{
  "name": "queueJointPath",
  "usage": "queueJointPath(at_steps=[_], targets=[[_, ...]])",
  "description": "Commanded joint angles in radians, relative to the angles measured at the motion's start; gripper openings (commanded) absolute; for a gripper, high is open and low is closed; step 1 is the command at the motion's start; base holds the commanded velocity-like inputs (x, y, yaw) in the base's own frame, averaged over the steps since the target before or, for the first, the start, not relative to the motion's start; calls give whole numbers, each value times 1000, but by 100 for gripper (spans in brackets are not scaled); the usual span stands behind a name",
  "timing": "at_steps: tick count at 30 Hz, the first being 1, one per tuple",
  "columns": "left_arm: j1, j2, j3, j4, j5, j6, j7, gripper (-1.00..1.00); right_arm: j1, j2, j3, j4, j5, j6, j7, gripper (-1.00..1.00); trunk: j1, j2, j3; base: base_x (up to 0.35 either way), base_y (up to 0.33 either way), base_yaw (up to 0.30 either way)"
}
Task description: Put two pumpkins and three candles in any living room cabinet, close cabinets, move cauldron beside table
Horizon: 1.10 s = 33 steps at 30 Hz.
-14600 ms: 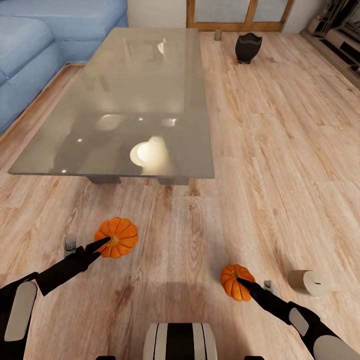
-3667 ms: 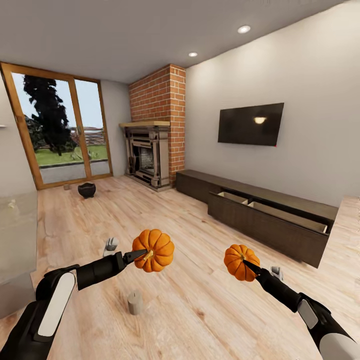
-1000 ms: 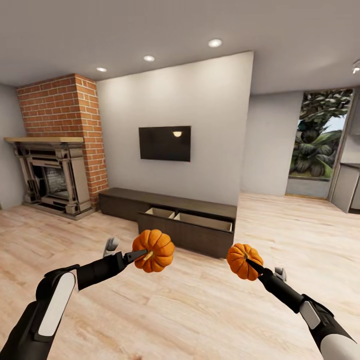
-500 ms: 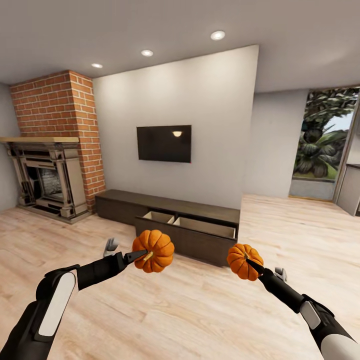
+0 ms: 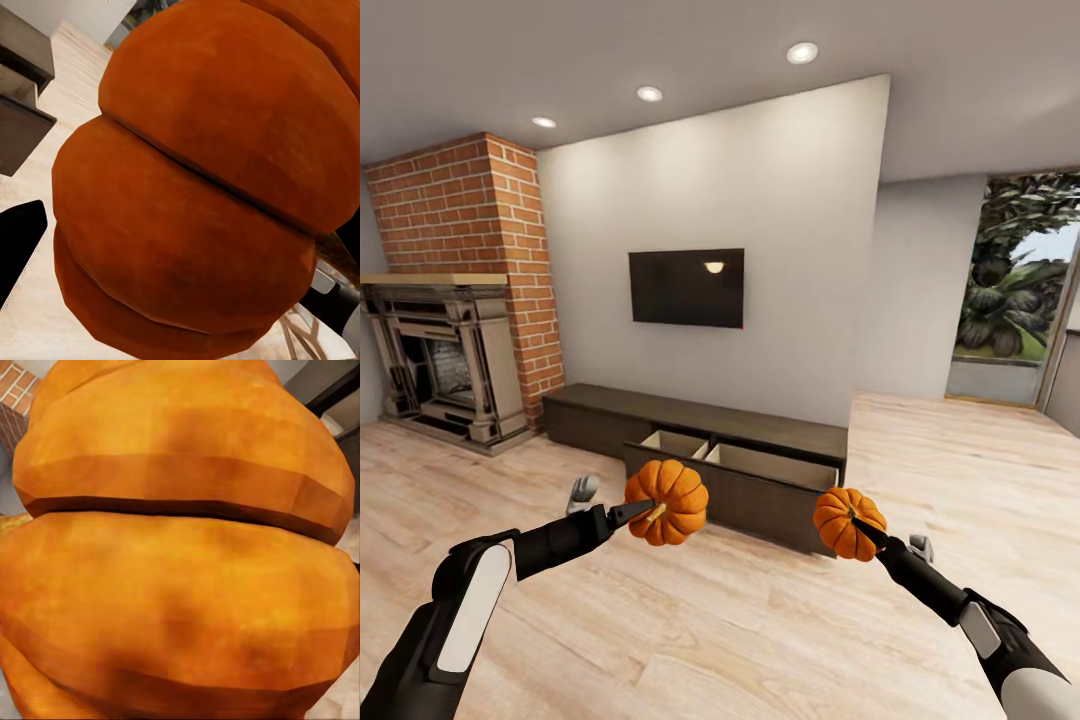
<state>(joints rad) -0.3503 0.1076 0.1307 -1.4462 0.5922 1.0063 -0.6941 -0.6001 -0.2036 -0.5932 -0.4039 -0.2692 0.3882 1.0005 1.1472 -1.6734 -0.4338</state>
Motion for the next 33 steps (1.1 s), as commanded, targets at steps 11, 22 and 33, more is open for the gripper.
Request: queueJointPath(at_steps=[11,22,33], targets=[[-1,0,1,1,11,7,-5,-100,-1,0,-5,1,-7,12,3,-100,0,-1,-1,337,0,-163],[-1,0,1,1,11,8,-6,-100,-1,0,-6,1,-7,12,3,-100,0,-1,-1,337,0,-269],[-1,0,1,1,11,8,-7,-100,-1,0,-6,1,-7,12,3,-100,0,-1,-1,337,0,-270]])
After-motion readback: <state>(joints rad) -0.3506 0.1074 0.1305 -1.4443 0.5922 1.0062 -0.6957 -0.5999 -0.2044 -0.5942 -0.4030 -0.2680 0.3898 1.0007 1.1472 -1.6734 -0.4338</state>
